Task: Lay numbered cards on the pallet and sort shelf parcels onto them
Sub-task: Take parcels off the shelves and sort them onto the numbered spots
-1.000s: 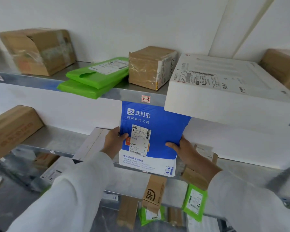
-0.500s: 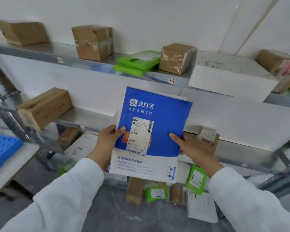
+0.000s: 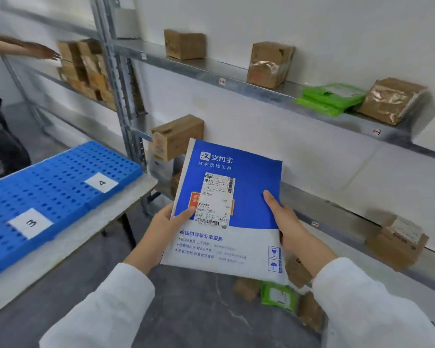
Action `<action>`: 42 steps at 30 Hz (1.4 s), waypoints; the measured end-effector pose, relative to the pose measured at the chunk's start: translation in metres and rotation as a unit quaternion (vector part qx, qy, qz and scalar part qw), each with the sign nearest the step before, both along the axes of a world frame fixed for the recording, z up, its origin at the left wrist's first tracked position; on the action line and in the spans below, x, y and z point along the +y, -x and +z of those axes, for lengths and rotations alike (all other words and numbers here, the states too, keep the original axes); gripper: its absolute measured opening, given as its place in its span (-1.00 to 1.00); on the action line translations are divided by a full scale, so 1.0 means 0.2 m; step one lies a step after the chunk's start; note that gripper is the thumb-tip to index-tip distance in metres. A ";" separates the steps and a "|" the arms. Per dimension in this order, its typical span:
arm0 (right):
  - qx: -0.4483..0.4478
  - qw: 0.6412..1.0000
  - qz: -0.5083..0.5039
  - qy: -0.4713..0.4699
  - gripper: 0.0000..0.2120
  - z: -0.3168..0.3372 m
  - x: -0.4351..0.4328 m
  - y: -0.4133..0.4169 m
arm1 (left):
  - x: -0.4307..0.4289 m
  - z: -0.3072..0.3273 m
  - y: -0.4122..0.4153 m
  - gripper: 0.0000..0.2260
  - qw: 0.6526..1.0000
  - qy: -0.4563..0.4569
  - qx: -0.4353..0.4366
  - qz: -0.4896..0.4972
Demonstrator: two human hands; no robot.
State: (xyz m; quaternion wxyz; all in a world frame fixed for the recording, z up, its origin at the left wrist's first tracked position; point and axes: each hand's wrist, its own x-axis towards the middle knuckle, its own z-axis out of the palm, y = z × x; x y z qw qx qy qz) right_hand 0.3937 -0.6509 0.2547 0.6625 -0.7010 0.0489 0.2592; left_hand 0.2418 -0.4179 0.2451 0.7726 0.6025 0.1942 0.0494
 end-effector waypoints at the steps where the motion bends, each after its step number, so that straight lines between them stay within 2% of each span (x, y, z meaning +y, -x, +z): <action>1: -0.001 1.000 0.002 -0.002 -0.52 0.01 0.09 0.02 | 0.04 -0.01 0.07 -0.79 1.000 -0.003 0.000 0.019; 4: -0.018 0.999 0.037 0.009 -0.48 0.01 0.35 0.11 | 0.16 -0.06 0.26 -0.85 0.995 -0.023 0.009 0.097; 9: -0.002 0.982 0.186 -0.038 -0.54 -0.07 0.70 0.36 | 0.40 -0.12 0.61 -0.89 0.971 -0.030 0.010 0.237; 16: 0.022 0.960 0.269 -0.070 -0.56 -0.18 1.01 0.60 | 0.56 -0.17 0.95 -0.88 0.938 -0.001 -0.001 0.348; 19: -0.015 0.959 0.274 -0.071 -0.63 -0.17 1.18 0.57 | 0.63 -0.18 0.98 -0.85 0.912 0.035 0.004 0.408; 22: -0.030 0.947 0.309 -0.081 -0.59 -0.18 1.37 0.55 | 0.73 -0.17 0.99 -0.89 0.891 0.040 0.006 0.452; 32: 0.041 0.908 0.409 -0.085 -0.72 -0.26 2.01 0.47 | 1.12 -0.07 0.97 -0.84 0.843 -0.013 0.057 0.534; 42: 0.017 0.851 0.519 -0.083 -0.71 -0.24 2.57 0.49 | 1.37 -0.09 1.02 -0.84 0.773 -0.016 0.076 0.629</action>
